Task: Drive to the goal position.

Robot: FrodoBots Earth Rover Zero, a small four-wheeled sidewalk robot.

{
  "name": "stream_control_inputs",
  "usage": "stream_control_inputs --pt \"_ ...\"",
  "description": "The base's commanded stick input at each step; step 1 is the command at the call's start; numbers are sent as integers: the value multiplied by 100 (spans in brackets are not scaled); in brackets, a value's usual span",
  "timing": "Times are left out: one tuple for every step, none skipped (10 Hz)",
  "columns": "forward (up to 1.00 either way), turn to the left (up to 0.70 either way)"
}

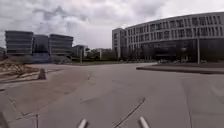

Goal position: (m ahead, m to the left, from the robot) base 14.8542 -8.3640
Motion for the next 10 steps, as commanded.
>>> stream_control_inputs --pt "70 0" --pt "70 0" --pt "70 0" --pt "70 0" --pt "70 0" --pt "70 0" --pt "70 0" --pt "70 0" --pt "70 0" --pt "70 0"
